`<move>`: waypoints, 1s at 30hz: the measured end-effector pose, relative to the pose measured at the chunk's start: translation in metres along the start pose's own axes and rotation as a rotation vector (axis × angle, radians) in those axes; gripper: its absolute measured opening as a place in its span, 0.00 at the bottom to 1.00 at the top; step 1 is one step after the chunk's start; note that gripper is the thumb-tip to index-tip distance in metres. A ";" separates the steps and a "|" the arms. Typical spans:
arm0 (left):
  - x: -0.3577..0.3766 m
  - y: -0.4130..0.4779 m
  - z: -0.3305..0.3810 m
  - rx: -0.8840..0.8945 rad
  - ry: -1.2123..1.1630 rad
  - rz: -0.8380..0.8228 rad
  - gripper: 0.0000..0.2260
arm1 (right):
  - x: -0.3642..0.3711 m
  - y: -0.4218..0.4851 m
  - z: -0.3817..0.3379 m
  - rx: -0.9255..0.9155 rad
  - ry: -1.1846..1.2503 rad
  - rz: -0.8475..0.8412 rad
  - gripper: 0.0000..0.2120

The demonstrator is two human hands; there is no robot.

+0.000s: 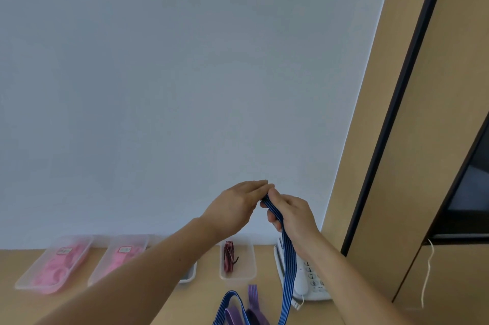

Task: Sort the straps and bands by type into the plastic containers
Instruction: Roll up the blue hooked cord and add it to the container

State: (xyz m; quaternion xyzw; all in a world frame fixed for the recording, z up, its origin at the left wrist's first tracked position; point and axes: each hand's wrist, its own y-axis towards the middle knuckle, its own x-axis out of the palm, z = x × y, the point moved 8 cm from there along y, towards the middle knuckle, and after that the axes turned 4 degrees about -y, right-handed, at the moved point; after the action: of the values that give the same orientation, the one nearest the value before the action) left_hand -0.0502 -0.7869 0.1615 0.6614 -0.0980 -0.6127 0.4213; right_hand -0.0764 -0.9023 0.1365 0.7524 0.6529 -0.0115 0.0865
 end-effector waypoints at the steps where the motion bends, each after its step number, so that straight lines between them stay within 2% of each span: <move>1: -0.002 0.000 -0.004 -0.034 -0.046 0.017 0.23 | 0.000 0.000 -0.001 -0.010 0.010 -0.006 0.20; 3: -0.007 0.000 -0.015 -0.231 -0.324 0.053 0.23 | 0.000 -0.001 -0.003 -0.028 0.036 -0.016 0.17; 5: -0.001 -0.007 -0.027 -0.562 -0.749 0.061 0.27 | -0.002 -0.001 -0.005 -0.048 0.045 -0.012 0.16; 7: 0.011 -0.013 -0.031 -0.821 -1.142 0.050 0.26 | -0.003 -0.002 -0.007 -0.066 0.022 -0.004 0.16; 8: 0.014 -0.013 -0.028 -0.863 -1.243 0.005 0.23 | -0.002 -0.003 -0.006 -0.072 0.010 -0.003 0.16; 10: 0.012 -0.010 -0.017 -0.818 -1.295 -0.075 0.20 | 0.001 -0.004 -0.005 -0.073 0.014 -0.009 0.16; 12: 0.008 -0.008 -0.013 -0.786 -1.314 -0.041 0.17 | 0.004 -0.005 -0.003 -0.066 0.018 -0.008 0.16; 18: 0.000 -0.006 -0.015 -0.768 -1.193 0.073 0.11 | -0.003 -0.005 0.003 0.036 -0.071 0.050 0.19; 23: -0.011 -0.002 -0.017 -0.634 -0.706 0.023 0.08 | -0.003 -0.009 0.005 0.107 -0.100 0.048 0.25; 28: -0.012 -0.002 -0.003 -0.313 -0.257 -0.031 0.07 | -0.001 -0.009 -0.004 0.096 -0.025 0.052 0.31; 30: -0.010 -0.004 0.001 -0.195 -0.114 -0.044 0.10 | 0.001 -0.009 -0.006 0.085 -0.012 0.040 0.34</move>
State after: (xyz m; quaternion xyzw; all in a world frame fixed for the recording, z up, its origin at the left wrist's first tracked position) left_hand -0.0549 -0.7778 0.1661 0.5835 -0.0473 -0.6651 0.4636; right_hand -0.0855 -0.8996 0.1414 0.7681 0.6362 -0.0418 0.0587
